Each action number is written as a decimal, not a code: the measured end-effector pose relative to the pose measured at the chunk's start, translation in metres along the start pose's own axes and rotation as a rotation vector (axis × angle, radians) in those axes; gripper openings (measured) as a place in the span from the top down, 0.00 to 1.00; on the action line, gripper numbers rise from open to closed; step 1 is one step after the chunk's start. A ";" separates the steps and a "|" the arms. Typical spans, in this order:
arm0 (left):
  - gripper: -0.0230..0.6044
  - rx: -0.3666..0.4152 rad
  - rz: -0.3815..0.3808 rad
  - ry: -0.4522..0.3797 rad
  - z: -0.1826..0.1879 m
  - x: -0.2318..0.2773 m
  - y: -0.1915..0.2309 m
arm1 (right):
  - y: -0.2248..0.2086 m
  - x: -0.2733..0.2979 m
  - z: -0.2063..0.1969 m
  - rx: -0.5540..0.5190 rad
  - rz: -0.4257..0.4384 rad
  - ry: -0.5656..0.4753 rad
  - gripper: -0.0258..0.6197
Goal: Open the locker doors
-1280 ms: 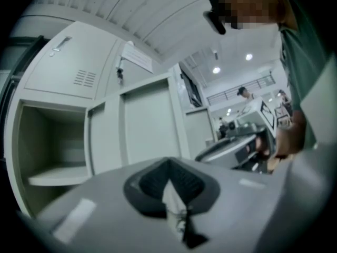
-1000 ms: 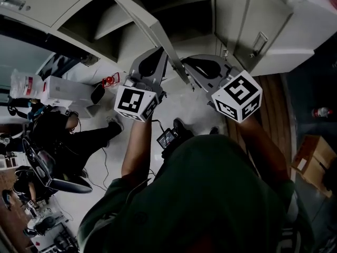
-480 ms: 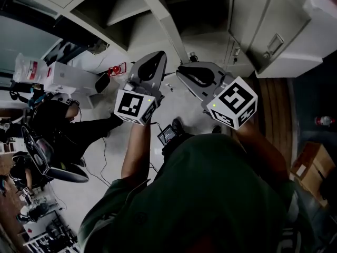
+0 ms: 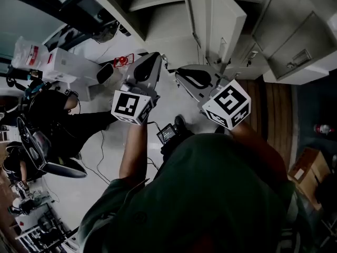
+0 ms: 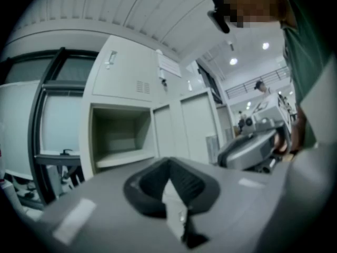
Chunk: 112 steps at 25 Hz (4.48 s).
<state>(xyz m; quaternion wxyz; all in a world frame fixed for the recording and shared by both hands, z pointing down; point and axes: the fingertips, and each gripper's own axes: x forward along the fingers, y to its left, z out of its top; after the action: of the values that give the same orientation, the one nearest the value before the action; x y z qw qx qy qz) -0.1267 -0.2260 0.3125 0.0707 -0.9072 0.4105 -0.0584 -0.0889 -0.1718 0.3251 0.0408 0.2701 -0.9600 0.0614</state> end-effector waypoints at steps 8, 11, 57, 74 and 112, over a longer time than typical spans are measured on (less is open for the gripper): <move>0.98 -0.036 0.011 0.023 -0.038 -0.025 0.059 | -0.013 0.061 -0.025 0.035 -0.092 0.043 0.92; 0.98 -0.052 0.013 0.039 -0.056 -0.032 0.076 | -0.020 0.081 -0.040 0.042 -0.121 0.062 0.92; 0.98 -0.260 -0.025 0.244 -0.394 0.039 0.185 | -0.185 0.311 -0.384 0.193 -0.424 0.420 0.92; 0.98 -0.275 -0.042 0.252 -0.422 0.057 0.163 | -0.157 0.303 -0.394 0.122 -0.374 0.403 0.92; 0.98 -0.238 -0.230 0.286 -0.347 0.070 -0.100 | -0.096 0.037 -0.427 0.246 -0.342 0.540 0.92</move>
<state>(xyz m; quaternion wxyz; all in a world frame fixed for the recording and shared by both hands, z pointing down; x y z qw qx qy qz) -0.0640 -0.2408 0.6748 -0.1032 -0.9326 0.3139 -0.1452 -0.0504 -0.2122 0.7608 0.2702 0.4042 -0.8407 0.2384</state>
